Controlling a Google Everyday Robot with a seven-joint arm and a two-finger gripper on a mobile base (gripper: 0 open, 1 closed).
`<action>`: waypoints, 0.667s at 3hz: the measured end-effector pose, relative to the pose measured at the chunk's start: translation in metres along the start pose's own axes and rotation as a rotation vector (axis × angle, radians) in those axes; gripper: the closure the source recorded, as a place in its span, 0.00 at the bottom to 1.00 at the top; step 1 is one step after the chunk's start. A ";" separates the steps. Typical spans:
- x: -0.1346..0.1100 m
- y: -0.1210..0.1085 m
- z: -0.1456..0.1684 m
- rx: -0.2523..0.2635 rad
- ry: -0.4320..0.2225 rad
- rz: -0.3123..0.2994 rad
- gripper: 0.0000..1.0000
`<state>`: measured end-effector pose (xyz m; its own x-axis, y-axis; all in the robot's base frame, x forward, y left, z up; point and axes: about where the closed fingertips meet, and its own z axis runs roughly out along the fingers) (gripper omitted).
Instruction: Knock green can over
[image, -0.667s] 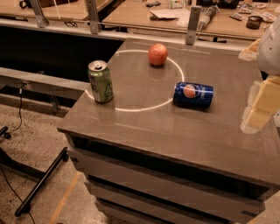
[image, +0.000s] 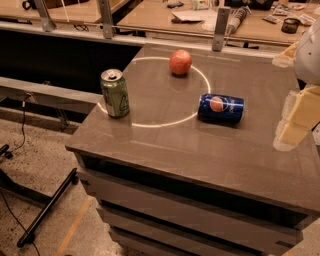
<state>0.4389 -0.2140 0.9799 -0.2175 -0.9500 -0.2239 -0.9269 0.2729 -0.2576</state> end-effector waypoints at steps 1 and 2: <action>-0.017 -0.002 -0.001 0.003 -0.088 -0.008 0.00; -0.070 -0.008 -0.009 0.006 -0.301 -0.046 0.00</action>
Offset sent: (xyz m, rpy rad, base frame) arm 0.0412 0.1370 0.0687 0.5422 -0.1797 0.2662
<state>0.4588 -0.1511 1.0065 -0.0746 -0.8741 -0.4800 -0.9317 0.2326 -0.2788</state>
